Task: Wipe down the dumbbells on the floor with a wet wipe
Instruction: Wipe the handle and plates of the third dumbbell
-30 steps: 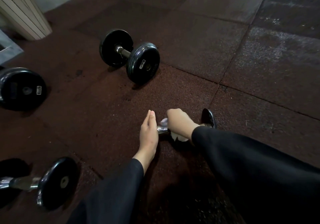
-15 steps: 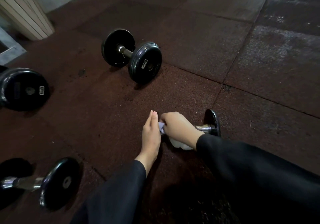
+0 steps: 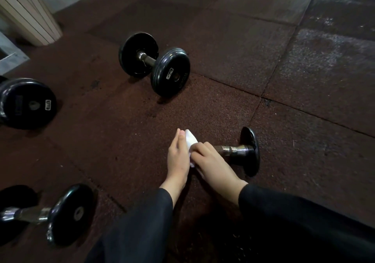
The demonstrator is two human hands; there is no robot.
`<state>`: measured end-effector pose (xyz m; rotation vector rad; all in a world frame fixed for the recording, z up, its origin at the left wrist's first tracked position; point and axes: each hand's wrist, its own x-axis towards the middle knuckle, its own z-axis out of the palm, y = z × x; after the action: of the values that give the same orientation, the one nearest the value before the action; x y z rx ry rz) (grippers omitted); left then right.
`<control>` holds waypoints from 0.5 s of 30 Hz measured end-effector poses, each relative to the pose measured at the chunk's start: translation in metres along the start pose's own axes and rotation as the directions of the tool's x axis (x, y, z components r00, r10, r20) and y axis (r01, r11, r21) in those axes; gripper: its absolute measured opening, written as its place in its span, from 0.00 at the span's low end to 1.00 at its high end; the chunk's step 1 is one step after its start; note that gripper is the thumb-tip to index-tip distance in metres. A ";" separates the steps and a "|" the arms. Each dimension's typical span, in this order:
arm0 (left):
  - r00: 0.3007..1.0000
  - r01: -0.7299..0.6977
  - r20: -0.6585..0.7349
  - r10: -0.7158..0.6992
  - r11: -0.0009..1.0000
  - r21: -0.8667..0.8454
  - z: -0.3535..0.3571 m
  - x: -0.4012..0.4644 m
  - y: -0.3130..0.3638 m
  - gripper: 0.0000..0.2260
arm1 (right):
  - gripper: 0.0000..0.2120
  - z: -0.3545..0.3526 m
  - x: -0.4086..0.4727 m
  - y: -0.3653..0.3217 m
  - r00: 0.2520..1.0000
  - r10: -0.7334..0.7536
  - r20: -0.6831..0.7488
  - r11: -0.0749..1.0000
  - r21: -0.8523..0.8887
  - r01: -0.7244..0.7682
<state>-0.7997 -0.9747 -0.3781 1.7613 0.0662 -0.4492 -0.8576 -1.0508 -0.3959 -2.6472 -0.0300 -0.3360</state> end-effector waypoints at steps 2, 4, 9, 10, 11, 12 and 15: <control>1.000 -0.003 -0.009 0.003 1.000 0.008 0.000 0.002 0.000 0.21 | 0.11 0.000 -0.002 -0.001 0.995 -0.088 0.042 0.983 -0.159 0.094; 1.000 -0.001 -0.006 0.001 1.000 0.006 0.000 0.002 0.000 0.21 | 0.13 0.002 -0.003 0.003 0.990 -0.134 0.047 0.947 -0.288 0.142; 1.000 -0.013 0.010 0.013 1.000 -0.007 0.000 0.001 -0.001 0.21 | 0.02 -0.007 -0.012 0.014 0.997 -0.041 -0.071 0.972 -0.235 0.023; 1.000 -0.009 0.011 0.009 1.000 -0.004 0.000 0.001 -0.002 0.21 | 0.04 -0.008 -0.011 0.013 0.997 -0.031 -0.073 0.976 -0.218 0.015; 1.000 -0.010 0.011 0.010 1.000 -0.006 0.000 0.002 -0.002 0.21 | 0.01 -0.009 -0.007 0.011 0.996 -0.054 -0.068 0.974 -0.222 0.037; 1.000 -0.016 0.011 0.016 1.000 -0.008 0.000 0.003 -0.003 0.21 | 0.04 -0.010 -0.001 0.008 0.996 -0.078 -0.053 0.968 -0.242 0.063; 1.000 -0.015 0.017 0.015 1.000 -0.007 0.000 0.002 -0.001 0.21 | 0.03 -0.012 0.011 0.004 0.998 -0.024 0.066 0.962 -0.268 0.041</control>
<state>-0.7987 -0.9746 -0.3799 1.7499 0.0428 -0.4526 -0.8497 -1.0598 -0.3852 -2.9302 -0.0513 -0.2854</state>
